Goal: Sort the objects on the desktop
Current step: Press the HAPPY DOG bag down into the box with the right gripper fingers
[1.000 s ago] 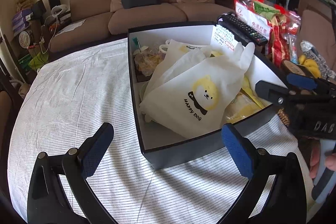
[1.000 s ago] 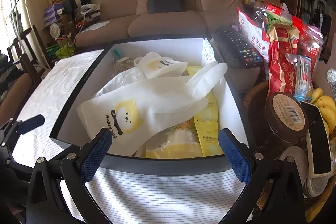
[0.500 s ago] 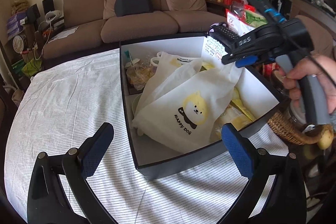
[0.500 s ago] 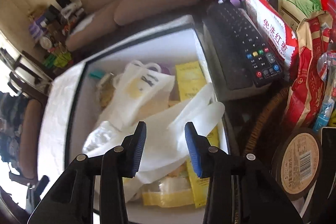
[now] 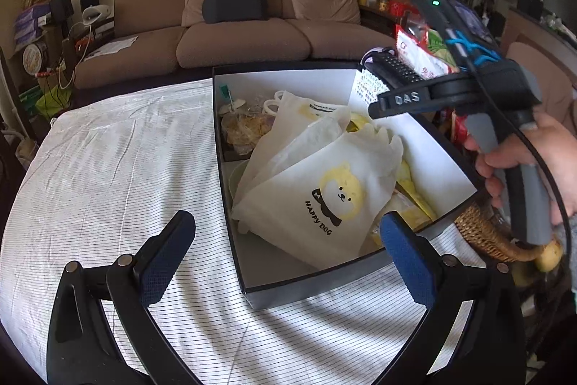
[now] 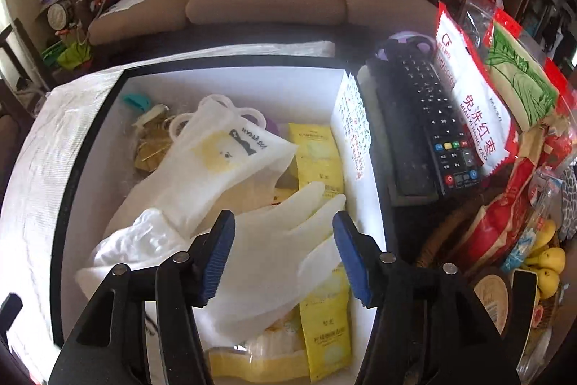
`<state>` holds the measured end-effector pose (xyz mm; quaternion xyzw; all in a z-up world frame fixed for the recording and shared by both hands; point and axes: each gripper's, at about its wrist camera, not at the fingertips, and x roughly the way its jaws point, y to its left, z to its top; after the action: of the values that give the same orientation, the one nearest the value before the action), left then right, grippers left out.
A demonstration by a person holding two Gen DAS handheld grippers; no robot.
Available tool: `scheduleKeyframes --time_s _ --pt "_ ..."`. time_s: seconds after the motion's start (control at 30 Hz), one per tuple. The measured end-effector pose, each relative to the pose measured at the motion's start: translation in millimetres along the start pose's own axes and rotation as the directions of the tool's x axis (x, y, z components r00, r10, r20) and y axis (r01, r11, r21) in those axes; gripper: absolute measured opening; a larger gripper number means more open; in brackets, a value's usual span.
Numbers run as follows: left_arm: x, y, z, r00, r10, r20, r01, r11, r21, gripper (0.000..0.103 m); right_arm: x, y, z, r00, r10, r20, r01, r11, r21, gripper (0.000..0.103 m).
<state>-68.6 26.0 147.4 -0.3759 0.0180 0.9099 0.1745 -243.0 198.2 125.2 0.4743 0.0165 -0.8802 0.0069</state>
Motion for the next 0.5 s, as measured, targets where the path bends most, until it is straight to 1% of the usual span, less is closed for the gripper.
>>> scheduleKeyframes --time_s 0.03,0.07,0.1,0.13,0.2,0.27,0.4,0.5 --pt "-1 0 0 1.0 -0.006 0.0 0.006 1.0 -0.004 0.103 -11 -3 -9 1.0 0.014 0.022 -0.014 1.0 0.0 0.076" --pt "-2 -1 0 1.0 -0.009 0.006 0.01 1.0 -0.003 0.103 -22 -6 -18 0.998 0.035 0.052 -0.035 0.999 -0.001 0.085" --pt "-4 -2 0 1.0 -0.003 0.012 0.003 1.0 -0.001 0.103 -32 -7 -27 0.995 0.05 0.082 -0.05 0.999 -0.004 0.09" --pt "-6 -4 0 1.0 0.01 0.019 -0.01 1.0 0.002 0.103 -42 -9 -39 0.993 0.045 0.112 -0.044 0.999 -0.005 0.091" --pt "-9 -7 -1 1.0 0.014 0.024 -0.014 1.0 0.013 0.103 -62 -9 -63 0.984 0.044 0.173 -0.043 0.999 -0.012 0.098" --pt "-8 -11 -4 1.0 0.015 0.014 -0.015 1.0 0.022 0.103 -75 -4 -83 0.978 0.042 0.206 -0.037 0.999 -0.029 0.102" --pt "-4 -20 -14 0.999 0.046 -0.012 -0.045 0.998 0.048 0.103 -87 9 -110 0.971 0.01 0.24 0.008 0.997 -0.074 0.102" --pt "-6 -24 -23 0.997 0.073 -0.023 -0.071 0.996 0.052 0.103 -87 8 -123 0.972 0.027 0.233 -0.019 0.999 -0.039 0.102"
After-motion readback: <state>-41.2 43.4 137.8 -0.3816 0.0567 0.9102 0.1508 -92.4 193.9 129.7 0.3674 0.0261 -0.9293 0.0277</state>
